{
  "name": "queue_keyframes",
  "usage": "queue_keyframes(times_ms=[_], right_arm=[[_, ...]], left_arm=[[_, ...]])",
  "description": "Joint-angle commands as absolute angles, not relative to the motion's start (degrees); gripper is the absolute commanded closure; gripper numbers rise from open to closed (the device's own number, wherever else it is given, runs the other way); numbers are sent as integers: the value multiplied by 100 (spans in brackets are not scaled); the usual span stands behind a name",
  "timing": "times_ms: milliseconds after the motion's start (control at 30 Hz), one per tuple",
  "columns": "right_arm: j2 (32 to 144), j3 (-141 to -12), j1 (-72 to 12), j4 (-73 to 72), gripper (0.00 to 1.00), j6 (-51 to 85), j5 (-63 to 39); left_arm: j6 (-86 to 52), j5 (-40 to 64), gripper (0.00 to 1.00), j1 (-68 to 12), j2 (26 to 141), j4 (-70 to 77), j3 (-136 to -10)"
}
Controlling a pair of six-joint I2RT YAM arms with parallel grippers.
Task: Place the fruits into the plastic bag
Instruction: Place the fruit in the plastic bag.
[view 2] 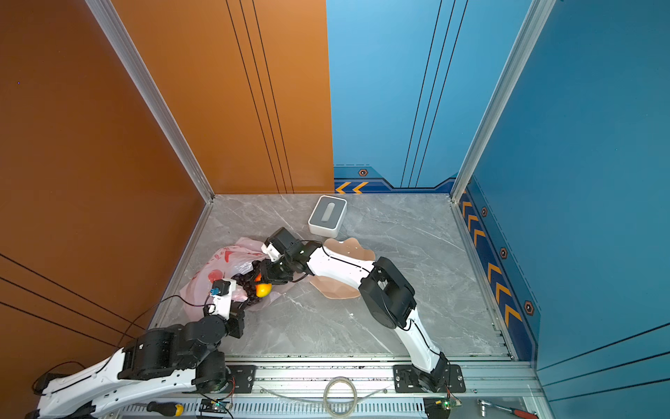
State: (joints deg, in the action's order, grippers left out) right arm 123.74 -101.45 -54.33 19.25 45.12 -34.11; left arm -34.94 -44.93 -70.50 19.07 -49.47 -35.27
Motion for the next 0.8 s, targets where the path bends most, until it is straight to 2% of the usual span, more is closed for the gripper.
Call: queue_keyframes(times_ms=[0,767], right_arm=[[12470,-10507,-5405,2034,56,4645,-2947],[13103,-10972,-5542,1565,56,5105,-1652]], left_arm=[[-3418,-4473,100,-6988,1863,-4852,-3542],[-3420,-4500,100,-7001,1748,-4877,-3560]])
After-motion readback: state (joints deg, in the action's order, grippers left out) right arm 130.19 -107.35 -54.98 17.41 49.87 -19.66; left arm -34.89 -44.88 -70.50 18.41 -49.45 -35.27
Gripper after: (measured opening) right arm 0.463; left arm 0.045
